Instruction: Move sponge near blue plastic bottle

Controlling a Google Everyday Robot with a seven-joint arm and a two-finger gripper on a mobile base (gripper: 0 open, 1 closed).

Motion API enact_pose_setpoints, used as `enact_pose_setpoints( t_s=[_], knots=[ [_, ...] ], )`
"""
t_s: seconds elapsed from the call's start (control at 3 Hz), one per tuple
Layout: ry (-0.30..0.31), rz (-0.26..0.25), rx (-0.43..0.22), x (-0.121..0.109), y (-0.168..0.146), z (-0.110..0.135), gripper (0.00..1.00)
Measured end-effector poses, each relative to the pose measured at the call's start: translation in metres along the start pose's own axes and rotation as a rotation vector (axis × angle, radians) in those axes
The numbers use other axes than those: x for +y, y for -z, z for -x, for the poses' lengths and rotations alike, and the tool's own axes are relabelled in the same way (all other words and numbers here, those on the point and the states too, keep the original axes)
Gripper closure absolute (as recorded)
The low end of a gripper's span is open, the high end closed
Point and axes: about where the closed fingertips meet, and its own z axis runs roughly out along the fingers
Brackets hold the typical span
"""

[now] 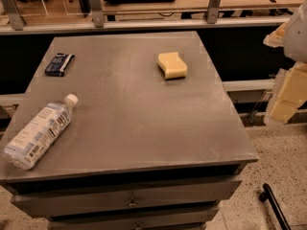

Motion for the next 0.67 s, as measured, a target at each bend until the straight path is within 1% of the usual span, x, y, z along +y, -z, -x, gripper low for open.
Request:
enact_pose_setpoints(
  t_s=[0.33, 0.67],
  knots=[
    [-0.002, -0.006, -0.009, -0.002, 0.0, 0.002, 0.0],
    [0.001, -0.021, -0.082, -0.025, -0.013, 0.021, 0.0]
  ],
)
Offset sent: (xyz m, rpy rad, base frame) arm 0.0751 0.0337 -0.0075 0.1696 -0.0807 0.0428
